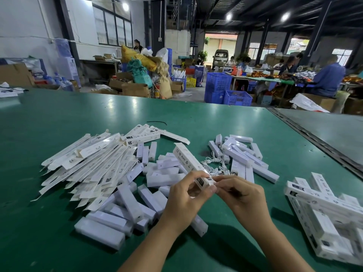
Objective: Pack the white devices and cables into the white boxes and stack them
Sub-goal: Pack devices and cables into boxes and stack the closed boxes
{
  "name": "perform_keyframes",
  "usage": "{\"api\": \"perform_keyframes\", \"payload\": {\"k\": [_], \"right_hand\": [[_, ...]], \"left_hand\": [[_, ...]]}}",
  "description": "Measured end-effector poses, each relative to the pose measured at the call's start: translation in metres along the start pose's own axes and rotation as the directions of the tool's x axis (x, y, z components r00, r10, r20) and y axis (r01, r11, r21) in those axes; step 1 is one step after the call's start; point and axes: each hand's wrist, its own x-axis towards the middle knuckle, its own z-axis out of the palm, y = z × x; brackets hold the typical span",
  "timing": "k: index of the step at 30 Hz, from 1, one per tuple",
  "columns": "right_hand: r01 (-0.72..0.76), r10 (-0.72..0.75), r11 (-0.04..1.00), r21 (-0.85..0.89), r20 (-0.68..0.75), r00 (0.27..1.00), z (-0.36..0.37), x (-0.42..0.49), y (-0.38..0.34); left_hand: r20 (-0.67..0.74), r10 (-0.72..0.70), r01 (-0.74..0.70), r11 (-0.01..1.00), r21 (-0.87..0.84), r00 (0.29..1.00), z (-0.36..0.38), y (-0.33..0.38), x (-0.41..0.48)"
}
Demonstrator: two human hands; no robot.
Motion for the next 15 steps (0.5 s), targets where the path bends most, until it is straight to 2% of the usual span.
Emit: {"api": "perform_keyframes", "payload": {"k": [8, 12, 15], "right_hand": [[-0.107, 0.107, 0.994, 0.027, 0.007, 0.994, 0.0001, -0.0019, -0.0006], [-0.084, 0.082, 0.994, 0.069, 0.030, 0.996, -0.0003, -0.0007, -0.0027], [-0.052, 0.052, 0.999, 0.012, -0.006, 0.999, 0.0027, -0.0014, -0.0037]], "left_hand": [[-0.002, 0.016, -0.016, 1.000, 0.005, 1.000, -0.0022, 0.0004, 0.0004], [0.033, 0.023, -0.022, 0.999, -0.033, 0.999, -0.0012, 0.0016, 0.0000], [0.014, 0.018, -0.018, 1.000, -0.023, 1.000, 0.0007, 0.0046, -0.0011]]}}
